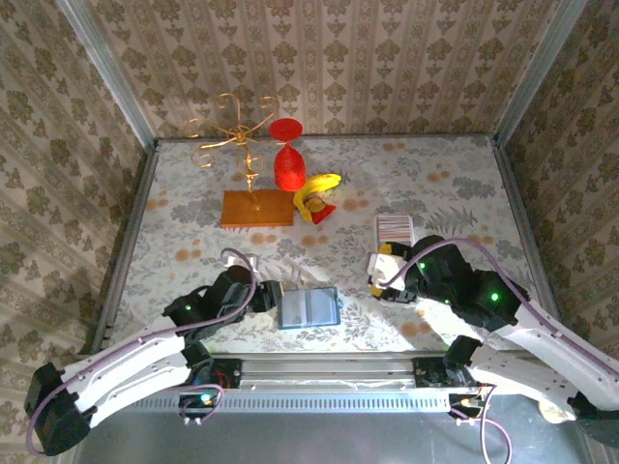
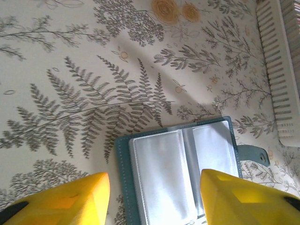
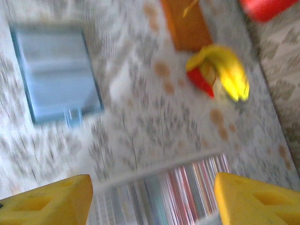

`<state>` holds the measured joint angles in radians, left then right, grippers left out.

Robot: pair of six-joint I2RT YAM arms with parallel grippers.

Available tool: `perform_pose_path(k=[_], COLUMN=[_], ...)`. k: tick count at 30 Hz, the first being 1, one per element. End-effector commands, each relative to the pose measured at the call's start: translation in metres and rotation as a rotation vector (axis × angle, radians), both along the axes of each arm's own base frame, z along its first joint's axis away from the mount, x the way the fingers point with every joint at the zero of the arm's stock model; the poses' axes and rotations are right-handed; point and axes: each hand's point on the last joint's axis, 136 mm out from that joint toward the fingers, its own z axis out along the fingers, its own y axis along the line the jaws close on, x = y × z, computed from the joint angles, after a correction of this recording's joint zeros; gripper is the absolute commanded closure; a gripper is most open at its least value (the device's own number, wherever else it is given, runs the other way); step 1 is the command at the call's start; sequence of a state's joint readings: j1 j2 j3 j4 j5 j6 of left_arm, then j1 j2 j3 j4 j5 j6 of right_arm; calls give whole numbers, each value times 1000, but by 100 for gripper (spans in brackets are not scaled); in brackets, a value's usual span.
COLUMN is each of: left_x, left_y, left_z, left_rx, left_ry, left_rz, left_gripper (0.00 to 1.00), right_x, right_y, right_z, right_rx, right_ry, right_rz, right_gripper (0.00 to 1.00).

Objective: Put the credit cards into the card holder
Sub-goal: Pick up the credit card from the storage box.

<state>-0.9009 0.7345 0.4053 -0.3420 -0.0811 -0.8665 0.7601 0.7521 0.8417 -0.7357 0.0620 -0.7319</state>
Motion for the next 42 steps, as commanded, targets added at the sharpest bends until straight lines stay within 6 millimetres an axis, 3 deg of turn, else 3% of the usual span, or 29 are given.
perform_pose_path(k=[1,5,8,18,22,30,42], left_x=[0,-2,-4,-10,-12,-12,-13], left_y=[-12,-15,-16,-17,-15,-11,-12], left_z=[2,-4,-8,-10,-10,-11,-10], left_rx=[-23,-15,-14,-21,-27,-39,-48], left_ry=[-15,-1,6,7,4,-4,4], left_rz=[-60,-83,-96,-138,-136,-120,-117], left_gripper=[46,47,46,47,48,49,52], right_x=[-5,11,24,55,63,61,77], right_y=[-48,-73,-78,-65,-62,-58,-50], right_z=[-46,-71,-83,-108,-117,-132,-150], right_rx=[-327,-436,-469,-474,-477,-487,-546], right_ry=[28,72,70,71,47,69,65], right_rz=[71,61,53,48,53,72,69], right_gripper=[29,29,25,26,21,10,15])
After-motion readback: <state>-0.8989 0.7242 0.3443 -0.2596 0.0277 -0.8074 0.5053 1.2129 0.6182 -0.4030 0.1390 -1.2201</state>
